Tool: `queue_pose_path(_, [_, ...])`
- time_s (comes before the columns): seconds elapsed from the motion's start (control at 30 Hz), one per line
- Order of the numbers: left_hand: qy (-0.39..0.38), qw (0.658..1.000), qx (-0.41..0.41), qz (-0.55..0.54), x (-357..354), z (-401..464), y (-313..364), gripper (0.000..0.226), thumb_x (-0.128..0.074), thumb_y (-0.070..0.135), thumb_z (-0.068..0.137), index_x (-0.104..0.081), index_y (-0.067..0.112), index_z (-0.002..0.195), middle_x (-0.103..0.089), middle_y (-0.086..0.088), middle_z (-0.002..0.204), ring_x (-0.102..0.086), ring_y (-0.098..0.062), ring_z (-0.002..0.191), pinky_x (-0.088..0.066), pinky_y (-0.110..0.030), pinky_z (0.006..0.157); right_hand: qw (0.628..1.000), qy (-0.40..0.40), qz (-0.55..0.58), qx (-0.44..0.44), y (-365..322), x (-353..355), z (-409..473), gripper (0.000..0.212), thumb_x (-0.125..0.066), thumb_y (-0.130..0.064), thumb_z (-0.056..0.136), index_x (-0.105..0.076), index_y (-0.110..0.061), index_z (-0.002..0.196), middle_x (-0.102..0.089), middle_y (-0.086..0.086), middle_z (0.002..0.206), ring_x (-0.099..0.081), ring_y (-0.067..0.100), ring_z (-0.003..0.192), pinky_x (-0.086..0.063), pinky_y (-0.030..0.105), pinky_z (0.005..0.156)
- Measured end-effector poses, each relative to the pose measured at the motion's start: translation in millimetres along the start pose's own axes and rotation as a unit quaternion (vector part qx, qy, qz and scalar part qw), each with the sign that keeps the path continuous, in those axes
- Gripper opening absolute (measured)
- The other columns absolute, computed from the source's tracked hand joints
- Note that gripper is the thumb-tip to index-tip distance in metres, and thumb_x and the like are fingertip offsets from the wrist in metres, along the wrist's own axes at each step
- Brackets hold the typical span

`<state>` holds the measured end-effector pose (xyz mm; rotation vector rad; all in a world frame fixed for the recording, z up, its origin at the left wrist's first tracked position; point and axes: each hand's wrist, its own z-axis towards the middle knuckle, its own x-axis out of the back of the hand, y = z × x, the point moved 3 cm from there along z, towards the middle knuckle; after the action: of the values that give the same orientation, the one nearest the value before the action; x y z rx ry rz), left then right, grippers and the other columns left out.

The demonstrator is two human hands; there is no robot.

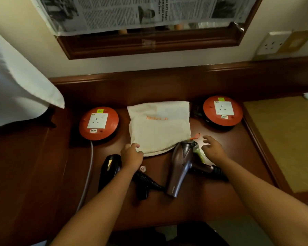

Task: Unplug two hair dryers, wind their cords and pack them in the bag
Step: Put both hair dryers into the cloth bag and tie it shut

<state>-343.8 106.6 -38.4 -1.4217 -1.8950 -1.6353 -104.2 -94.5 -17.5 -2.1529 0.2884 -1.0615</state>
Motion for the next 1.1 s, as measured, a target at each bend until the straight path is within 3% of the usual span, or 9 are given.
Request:
queue_pose_path(0.1, [-0.012, 0.998, -0.054, 0.016, -9.2, -12.6, 14.1, 0.03, -0.055, 0.01, 0.083, -0.064, 0.014, 0.111, -0.054, -0.008, 0.126, -0.051, -0.028, 0.113, -0.047, -0.036, 0.092, 1.0, 0.0, -0.022, -0.011, 9.4, 3.7, -9.2, 0.047, -0.054, -0.006, 0.086, -0.05, -0.014, 0.133, -0.058, 0.015, 0.126, -0.058, 0.029, 0.108, -0.049, 0.039, 0.092])
queue_pose_path(0.17, [-0.043, 0.996, -0.084, 0.008, -21.0, -22.4, 24.4, 0.028, -0.056, 0.01, 0.085, -0.063, 0.013, 0.112, -0.056, -0.008, 0.123, -0.055, -0.028, 0.106, -0.047, -0.033, 0.086, 0.999, -0.008, -0.037, -0.018, 16.6, 4.3, -11.8, 0.045, -0.055, -0.009, 0.087, -0.051, -0.013, 0.132, -0.06, 0.016, 0.123, -0.059, 0.031, 0.104, -0.05, 0.036, 0.083])
queue_pose_path(0.27, [-0.097, 0.992, -0.079, -0.036, -44.6, -39.3, 35.3, 0.025, -0.055, 0.012, 0.09, -0.059, 0.01, 0.115, -0.058, -0.01, 0.119, -0.058, -0.026, 0.097, -0.042, -0.027, 0.074, 0.996, -0.035, -0.074, -0.022, 24.8, 3.6, -13.7, 0.046, -0.057, -0.016, 0.09, -0.048, -0.01, 0.135, -0.06, 0.016, 0.124, -0.059, 0.033, 0.105, -0.047, 0.031, 0.081])
queue_pose_path(0.4, [-0.135, 0.987, -0.053, -0.072, -77.4, -56.4, 41.8, 0.036, -0.058, 0.023, 0.092, -0.052, 0.012, 0.126, -0.055, -0.008, 0.129, -0.053, -0.022, 0.115, -0.041, -0.027, 0.091, 0.989, -0.083, -0.124, -0.02, 35.4, 2.4, -5.5, 0.049, -0.055, -0.024, 0.093, -0.044, -0.008, 0.138, -0.059, 0.016, 0.128, -0.058, 0.032, 0.112, -0.045, 0.032, 0.09])
queue_pose_path(0.53, [-0.149, 0.983, -0.005, -0.108, -102.2, -66.0, 44.9, 0.059, -0.062, 0.042, 0.087, -0.041, 0.018, 0.138, -0.049, -0.007, 0.139, -0.046, -0.024, 0.127, -0.04, -0.041, 0.106, 0.982, -0.118, -0.144, -0.013, 37.7, 1.0, 8.7, 0.044, -0.053, -0.026, 0.094, -0.049, -0.003, 0.131, -0.063, 0.018, 0.121, -0.057, 0.032, 0.11, -0.042, 0.029, 0.081])
queue_pose_path(0.73, [-0.113, 0.987, 0.001, -0.117, -126.6, -72.4, 50.1, 0.079, -0.068, 0.047, 0.082, -0.028, 0.024, 0.147, -0.037, -0.006, 0.147, -0.037, -0.024, 0.134, -0.036, -0.041, 0.11, 0.979, -0.142, -0.144, 0.0, 36.9, -8.8, 28.6, 0.024, -0.056, -0.02, 0.092, -0.062, -0.004, 0.107, -0.065, 0.019, 0.11, -0.06, 0.033, 0.1, -0.046, 0.032, 0.08])
queue_pose_path(0.9, [-0.113, 0.981, -0.001, -0.158, -138.2, -80.4, 43.3, 0.091, -0.072, 0.045, 0.079, -0.017, 0.031, 0.15, -0.039, -0.001, 0.146, -0.04, -0.019, 0.133, -0.037, -0.034, 0.106, 0.978, -0.155, -0.139, 0.008, 35.5, -16.1, 32.1, 0.008, -0.06, -0.013, 0.087, -0.061, -0.006, 0.092, -0.061, 0.014, 0.096, -0.056, 0.028, 0.09, -0.039, 0.028, 0.072])
queue_pose_path(1.0, [-0.104, 0.985, -0.017, -0.136, -141.2, -84.0, 40.8, 0.098, -0.075, 0.042, 0.077, -0.012, 0.032, 0.151, -0.037, -0.001, 0.148, -0.038, -0.018, 0.134, -0.035, -0.029, 0.104, 0.98, -0.14, -0.14, 0.003, 42.5, -18.5, 34.6, 0.011, -0.058, -0.011, 0.087, -0.062, -0.006, 0.095, -0.065, 0.018, 0.102, -0.058, 0.033, 0.093, -0.041, 0.029, 0.072])
queue_pose_path(1.1, [-0.095, 0.988, -0.025, -0.115, -142.7, -83.5, 37.8, 0.097, -0.075, 0.042, 0.077, -0.011, 0.034, 0.151, -0.037, -0.002, 0.149, -0.038, -0.019, 0.134, -0.034, -0.028, 0.104, 0.982, -0.136, -0.127, -0.011, 49.5, -19.3, 34.5, 0.002, -0.057, -0.011, 0.086, -0.057, -0.01, 0.086, -0.065, 0.017, 0.101, -0.056, 0.028, 0.084, -0.045, 0.032, 0.071])
